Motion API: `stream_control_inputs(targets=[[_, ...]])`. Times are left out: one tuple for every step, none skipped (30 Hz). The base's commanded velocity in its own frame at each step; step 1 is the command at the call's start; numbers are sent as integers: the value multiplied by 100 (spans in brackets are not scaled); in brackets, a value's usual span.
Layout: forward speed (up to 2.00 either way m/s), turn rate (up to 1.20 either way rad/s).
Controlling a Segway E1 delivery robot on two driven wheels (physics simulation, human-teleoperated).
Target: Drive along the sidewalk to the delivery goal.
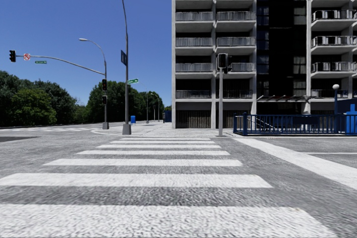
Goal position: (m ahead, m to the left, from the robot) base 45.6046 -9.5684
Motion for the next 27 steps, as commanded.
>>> stream_control_inputs(targets=[[135,0],[135,0],[135,0],[135,0],[135,0],[135,0],[135,0],[135,0],[135,0],[135,0],[135,0],[135,0],[135,0],[135,0],[135,0],[135,0],[135,0],[135,0],[135,0],[135,0],[135,0],[135,0],[135,0],[135,0],[135,0],[135,0],[135,0]])
